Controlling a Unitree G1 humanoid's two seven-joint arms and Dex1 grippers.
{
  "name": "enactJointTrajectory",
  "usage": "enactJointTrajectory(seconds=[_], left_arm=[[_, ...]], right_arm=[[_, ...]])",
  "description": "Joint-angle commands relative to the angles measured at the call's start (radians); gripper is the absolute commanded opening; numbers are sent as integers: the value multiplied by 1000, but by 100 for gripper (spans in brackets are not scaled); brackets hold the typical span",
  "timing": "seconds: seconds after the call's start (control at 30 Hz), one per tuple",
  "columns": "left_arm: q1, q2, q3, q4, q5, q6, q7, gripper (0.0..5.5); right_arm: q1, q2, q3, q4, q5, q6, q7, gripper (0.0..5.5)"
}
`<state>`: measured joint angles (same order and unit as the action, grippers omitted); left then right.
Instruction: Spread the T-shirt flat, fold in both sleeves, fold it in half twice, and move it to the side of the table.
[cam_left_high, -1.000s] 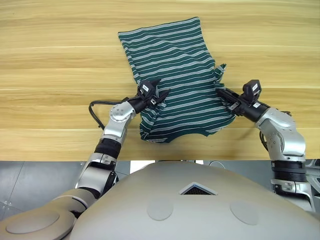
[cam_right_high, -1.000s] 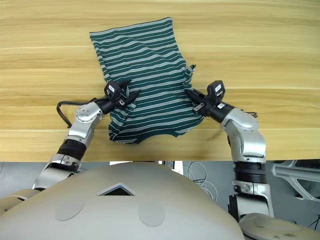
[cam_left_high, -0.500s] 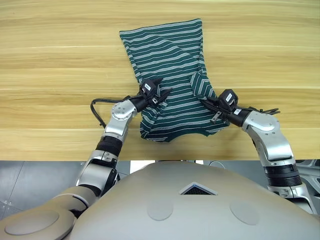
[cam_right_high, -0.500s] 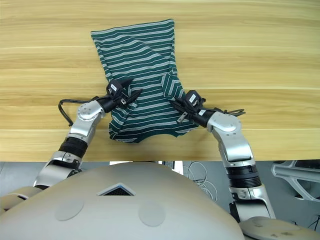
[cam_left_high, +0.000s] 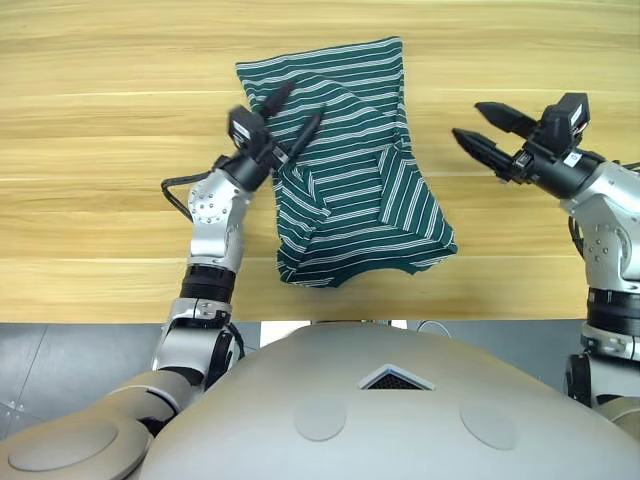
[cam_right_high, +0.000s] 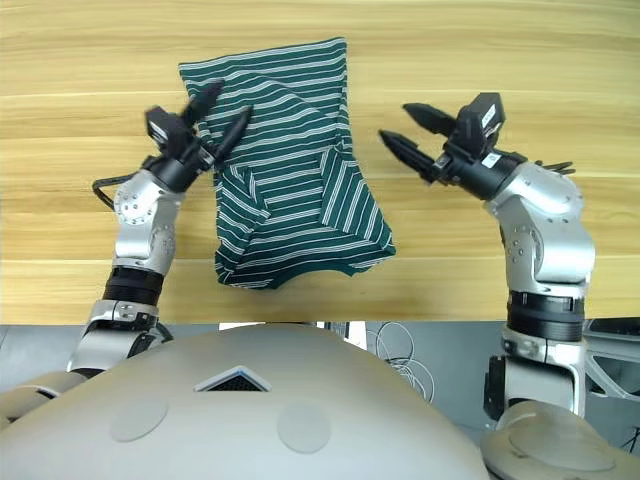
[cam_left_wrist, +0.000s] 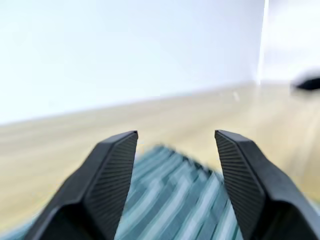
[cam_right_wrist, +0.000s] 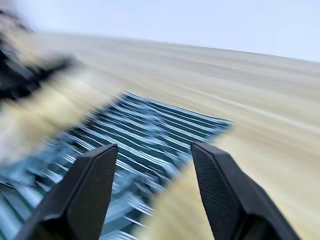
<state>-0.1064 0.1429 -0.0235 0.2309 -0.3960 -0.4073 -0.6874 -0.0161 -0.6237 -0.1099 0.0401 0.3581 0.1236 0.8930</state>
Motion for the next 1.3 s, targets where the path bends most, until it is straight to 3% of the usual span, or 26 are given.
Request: enactJointTrajectory(seconds=[0.03, 0.1, 0.27, 0.4, 0.7, 1.1, 1.3], left_arm=[[38, 79, 62, -58, 19, -44, -17, 276], [147, 179, 66, -42, 128, -127, -62, 276], [525, 417, 167, -11, 318, -349, -99, 356], [640, 500, 219, 5, 495, -406, -7, 375], [628, 544, 150, -51, 702, -394, 93, 375], [477, 593, -64, -76, 872, -393, 122, 375], [448, 625, -150, -117, 931, -404, 133, 375]], right_arm=[[-122, -89, 93, 390, -253, -515, 75, 273], [-157, -141, 152, 550, -370, -664, 64, 288], [-199, -169, 269, 789, -559, -971, 1, 381], [-203, -183, 345, 890, -585, -1111, 64, 435], [-163, -136, 437, 793, -320, -1074, 375, 435], [-289, -28, 510, 885, -500, -1142, 203, 435], [-272, -64, 586, 804, -390, -1178, 388, 310]])
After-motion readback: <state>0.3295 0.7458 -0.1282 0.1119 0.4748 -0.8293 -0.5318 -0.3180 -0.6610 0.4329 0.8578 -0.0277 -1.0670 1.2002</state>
